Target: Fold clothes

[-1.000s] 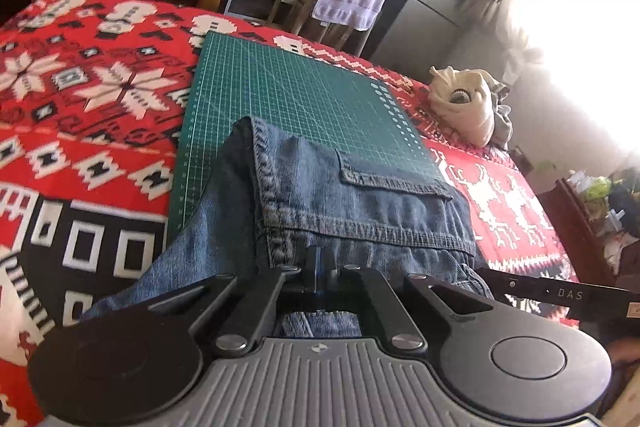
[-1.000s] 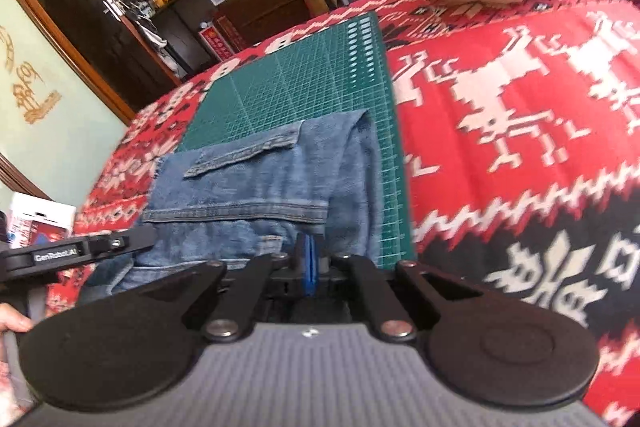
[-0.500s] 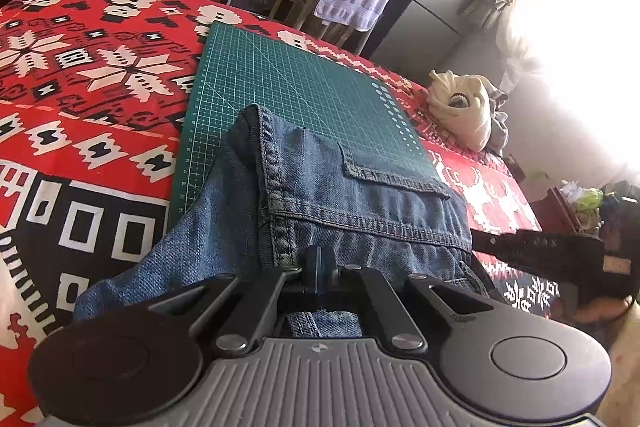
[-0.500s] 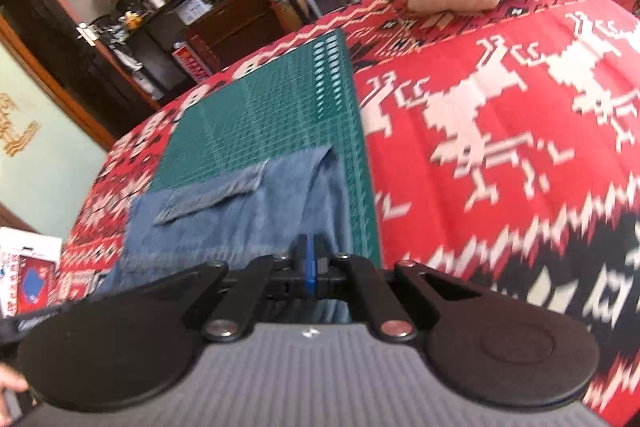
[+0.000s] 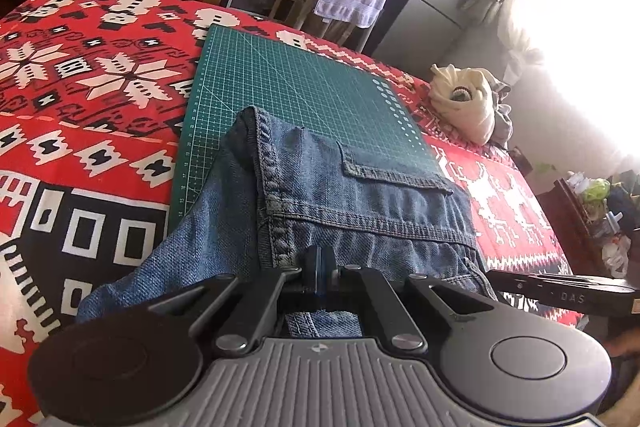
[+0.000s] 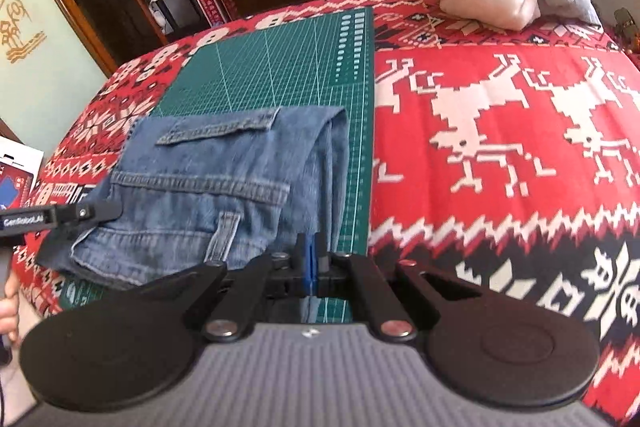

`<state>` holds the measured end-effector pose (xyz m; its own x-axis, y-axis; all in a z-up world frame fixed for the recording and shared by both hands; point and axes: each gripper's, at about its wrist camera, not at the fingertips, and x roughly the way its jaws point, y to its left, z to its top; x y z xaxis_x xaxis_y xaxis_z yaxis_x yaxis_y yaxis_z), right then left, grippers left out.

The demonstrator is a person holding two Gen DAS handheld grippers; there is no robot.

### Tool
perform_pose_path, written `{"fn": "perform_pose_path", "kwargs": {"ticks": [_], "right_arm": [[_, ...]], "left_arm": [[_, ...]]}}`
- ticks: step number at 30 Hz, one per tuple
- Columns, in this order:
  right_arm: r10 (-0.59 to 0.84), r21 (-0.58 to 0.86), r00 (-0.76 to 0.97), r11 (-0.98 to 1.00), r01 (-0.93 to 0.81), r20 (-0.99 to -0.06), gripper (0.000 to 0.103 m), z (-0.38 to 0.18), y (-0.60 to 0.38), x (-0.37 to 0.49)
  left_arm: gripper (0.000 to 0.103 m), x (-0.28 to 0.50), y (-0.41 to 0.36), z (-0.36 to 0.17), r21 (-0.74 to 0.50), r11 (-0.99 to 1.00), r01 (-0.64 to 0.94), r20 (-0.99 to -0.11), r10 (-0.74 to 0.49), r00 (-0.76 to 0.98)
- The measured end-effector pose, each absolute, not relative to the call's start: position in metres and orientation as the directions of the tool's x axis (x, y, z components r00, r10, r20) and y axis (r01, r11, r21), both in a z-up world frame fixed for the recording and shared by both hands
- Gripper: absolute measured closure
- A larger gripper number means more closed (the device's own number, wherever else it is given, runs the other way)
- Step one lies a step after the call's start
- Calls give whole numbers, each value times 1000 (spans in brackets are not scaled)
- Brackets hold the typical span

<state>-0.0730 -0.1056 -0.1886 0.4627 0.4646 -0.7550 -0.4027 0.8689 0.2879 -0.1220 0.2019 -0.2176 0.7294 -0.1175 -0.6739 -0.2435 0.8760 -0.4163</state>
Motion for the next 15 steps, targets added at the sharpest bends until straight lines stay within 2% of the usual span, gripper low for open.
{"fn": "perform_pose_path", "kwargs": {"ticks": [3, 6, 15], "right_arm": [[451, 259, 471, 871, -417, -758, 103, -182, -103, -79], [449, 218, 491, 863, -456, -746, 95, -171, -95, -87], [508, 216, 507, 822, -527, -697, 95, -155, -61, -90]], "left_arm": [[101, -125, 200, -207, -388, 891, -233, -678, -105, 728], [101, -127, 202, -201, -371, 899, -233, -676, -90, 732], [101, -109, 205, -204, -352, 904, -244, -692, -75, 718]]}}
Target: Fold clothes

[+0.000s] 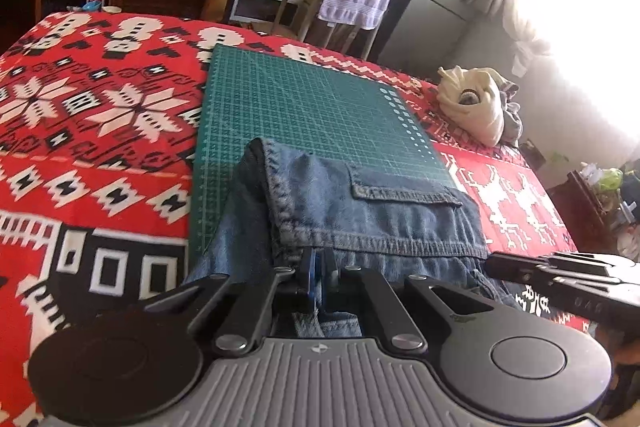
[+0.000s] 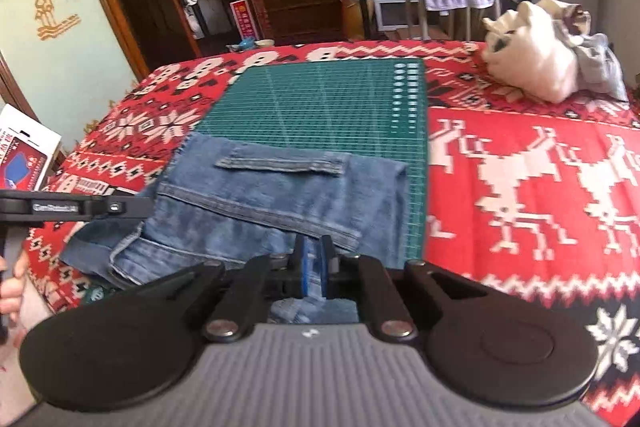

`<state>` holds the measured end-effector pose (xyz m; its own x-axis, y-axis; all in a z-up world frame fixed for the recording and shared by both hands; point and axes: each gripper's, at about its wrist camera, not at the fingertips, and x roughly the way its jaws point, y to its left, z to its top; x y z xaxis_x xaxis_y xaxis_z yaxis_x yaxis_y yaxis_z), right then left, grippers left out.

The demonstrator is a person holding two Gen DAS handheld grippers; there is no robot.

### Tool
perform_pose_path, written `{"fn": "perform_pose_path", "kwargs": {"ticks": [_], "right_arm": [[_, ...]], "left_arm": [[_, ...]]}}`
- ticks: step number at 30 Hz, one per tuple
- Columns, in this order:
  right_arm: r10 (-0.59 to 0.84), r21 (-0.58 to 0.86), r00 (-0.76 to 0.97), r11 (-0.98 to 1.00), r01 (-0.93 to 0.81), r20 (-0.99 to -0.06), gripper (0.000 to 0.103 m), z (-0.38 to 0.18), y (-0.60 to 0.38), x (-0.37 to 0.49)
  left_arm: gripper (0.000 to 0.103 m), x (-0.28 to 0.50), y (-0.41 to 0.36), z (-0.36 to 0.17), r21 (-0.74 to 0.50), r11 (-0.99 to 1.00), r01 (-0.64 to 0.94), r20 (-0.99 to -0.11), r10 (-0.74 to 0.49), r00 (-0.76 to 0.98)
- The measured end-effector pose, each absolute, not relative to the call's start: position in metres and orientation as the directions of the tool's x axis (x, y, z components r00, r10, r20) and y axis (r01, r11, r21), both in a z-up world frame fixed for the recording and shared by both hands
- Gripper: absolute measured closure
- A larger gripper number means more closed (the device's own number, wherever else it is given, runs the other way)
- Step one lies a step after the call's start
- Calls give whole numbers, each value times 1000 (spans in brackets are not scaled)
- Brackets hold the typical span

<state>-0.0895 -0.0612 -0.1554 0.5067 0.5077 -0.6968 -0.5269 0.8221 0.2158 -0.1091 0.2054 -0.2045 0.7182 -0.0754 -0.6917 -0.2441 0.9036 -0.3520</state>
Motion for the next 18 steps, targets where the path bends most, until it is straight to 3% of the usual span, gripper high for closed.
{"fn": "perform_pose_path", "kwargs": {"ticks": [12, 18], "right_arm": [[498, 152, 479, 790, -594, -723, 97, -176, -39, -89], [514, 215, 462, 802, -557, -722, 95, -167, -54, -85]], "left_arm": [[99, -106, 195, -207, -274, 935, -224, -728, -49, 684], [100, -102, 193, -190, -278, 938, -207, -706, -53, 707]]}}
